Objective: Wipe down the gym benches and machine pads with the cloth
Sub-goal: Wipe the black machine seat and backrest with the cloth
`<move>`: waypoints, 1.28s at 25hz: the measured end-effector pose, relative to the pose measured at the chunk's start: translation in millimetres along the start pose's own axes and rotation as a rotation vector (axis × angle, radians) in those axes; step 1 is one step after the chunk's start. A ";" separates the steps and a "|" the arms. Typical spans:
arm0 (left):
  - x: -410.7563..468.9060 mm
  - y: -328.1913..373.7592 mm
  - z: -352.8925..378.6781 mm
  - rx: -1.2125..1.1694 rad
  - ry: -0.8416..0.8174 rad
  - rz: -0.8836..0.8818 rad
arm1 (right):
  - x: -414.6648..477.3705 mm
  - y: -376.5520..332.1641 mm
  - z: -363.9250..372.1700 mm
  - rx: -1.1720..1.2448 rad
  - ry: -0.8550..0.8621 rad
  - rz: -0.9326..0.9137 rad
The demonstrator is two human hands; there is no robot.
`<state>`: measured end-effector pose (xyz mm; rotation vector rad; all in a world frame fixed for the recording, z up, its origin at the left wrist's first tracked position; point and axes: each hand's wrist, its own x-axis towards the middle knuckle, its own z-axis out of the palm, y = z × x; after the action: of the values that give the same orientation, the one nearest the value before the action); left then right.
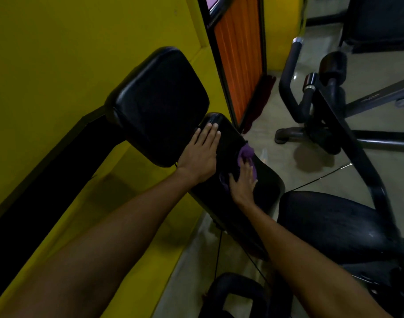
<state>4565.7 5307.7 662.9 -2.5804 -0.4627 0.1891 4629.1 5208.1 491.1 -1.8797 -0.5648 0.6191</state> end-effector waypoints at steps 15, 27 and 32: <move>0.1 4.5 0.3 -0.050 0.037 -0.051 | 51.3 -3.0 -25.7 -0.152 -0.010 0.102; 2.0 4.8 5.7 -0.053 0.052 -0.062 | 58.0 -5.7 -21.4 0.024 0.072 -0.087; 2.7 5.3 7.7 -0.051 0.079 -0.065 | 90.7 -59.1 -25.3 -0.005 0.159 -0.284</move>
<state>4568.0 5307.9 653.5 -2.6078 -0.5275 0.0538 4708.0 5269.4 539.8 -1.7914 -0.7129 0.2803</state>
